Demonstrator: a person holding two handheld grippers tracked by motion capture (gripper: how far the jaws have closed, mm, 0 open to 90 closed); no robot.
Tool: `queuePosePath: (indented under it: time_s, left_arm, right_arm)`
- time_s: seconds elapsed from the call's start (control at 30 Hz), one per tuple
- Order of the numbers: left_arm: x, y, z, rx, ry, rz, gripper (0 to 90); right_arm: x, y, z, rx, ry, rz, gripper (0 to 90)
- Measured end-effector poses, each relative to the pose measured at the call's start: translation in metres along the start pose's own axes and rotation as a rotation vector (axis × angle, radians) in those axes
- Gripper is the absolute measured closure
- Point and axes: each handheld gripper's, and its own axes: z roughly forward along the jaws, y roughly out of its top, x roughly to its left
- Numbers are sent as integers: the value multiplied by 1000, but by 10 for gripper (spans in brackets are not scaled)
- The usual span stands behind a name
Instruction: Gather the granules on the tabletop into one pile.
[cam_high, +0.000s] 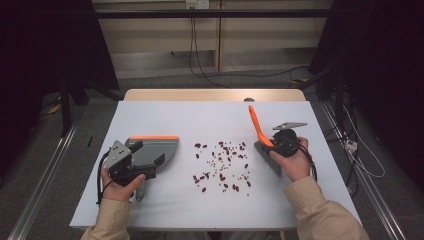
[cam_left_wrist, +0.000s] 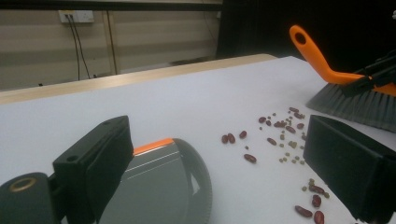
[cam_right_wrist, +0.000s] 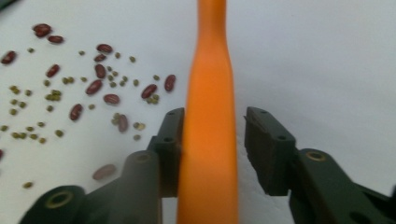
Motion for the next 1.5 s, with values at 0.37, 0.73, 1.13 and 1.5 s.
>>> queuePosePath:
  time_s: [0.37, 0.73, 1.13, 1.5]
  left_arm:
    - [0, -1, 0, -1, 2, -9, 81]
    - [-1, -1, 0, 5, 2, -2, 81]
    - [2, 0, 0, -1, 5, -11, 81]
    - [9, -2, -3, -2, 13, -24, 76]
  right_arm:
    - [0, 6, 1, 28, -19, -9, 703]
    - [0, 5, 0, 30, -35, 36, 710]
    - [-1, 13, 2, -51, 9, 25, 712]
    - [-3, 40, 29, -136, 4, -96, 712]
